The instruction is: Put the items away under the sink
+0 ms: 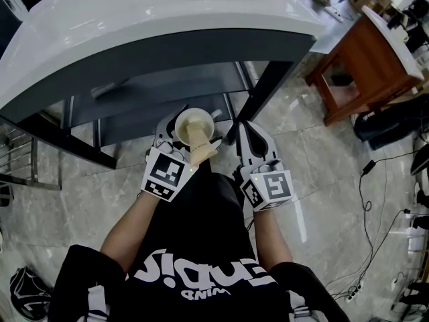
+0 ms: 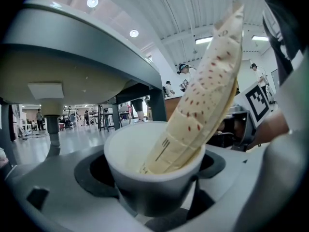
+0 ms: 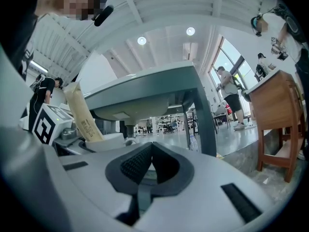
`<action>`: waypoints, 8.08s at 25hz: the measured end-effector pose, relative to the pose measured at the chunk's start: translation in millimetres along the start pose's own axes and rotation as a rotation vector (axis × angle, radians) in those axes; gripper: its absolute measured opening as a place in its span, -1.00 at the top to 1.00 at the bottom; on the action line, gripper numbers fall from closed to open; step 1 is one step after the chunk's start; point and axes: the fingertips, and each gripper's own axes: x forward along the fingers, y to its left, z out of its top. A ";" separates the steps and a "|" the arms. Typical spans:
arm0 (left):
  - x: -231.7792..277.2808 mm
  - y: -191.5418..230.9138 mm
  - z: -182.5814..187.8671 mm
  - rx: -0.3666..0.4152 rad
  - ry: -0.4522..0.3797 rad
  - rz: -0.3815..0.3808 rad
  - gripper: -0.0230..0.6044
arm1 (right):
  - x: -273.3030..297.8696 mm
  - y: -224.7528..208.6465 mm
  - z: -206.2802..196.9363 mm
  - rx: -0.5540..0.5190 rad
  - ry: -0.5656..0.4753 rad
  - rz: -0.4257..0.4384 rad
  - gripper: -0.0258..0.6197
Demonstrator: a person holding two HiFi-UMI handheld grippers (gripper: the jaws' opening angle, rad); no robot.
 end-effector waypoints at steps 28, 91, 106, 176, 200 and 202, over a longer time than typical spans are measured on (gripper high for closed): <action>63.9 89.3 -34.9 -0.001 0.061 0.181 -0.57 | 21.3 1.3 -7.7 -0.012 0.031 0.051 0.86; 104.5 147.7 -59.3 -0.106 0.083 0.422 -0.57 | 26.9 -5.4 -12.6 -0.013 0.059 0.057 0.86; 99.7 144.5 -56.4 -0.100 0.047 0.406 -0.64 | 29.2 -3.8 -14.0 -0.015 0.063 0.065 0.86; -165.5 89.2 426.5 -0.210 -0.024 -0.004 0.86 | 38.8 110.7 423.2 0.073 0.248 0.149 0.86; -146.8 119.2 497.2 -0.180 -0.099 0.160 0.86 | 60.4 83.6 493.5 0.036 0.116 0.253 0.86; -148.9 120.4 496.0 -0.183 -0.102 0.167 0.86 | 61.8 84.3 494.1 0.035 0.114 0.259 0.86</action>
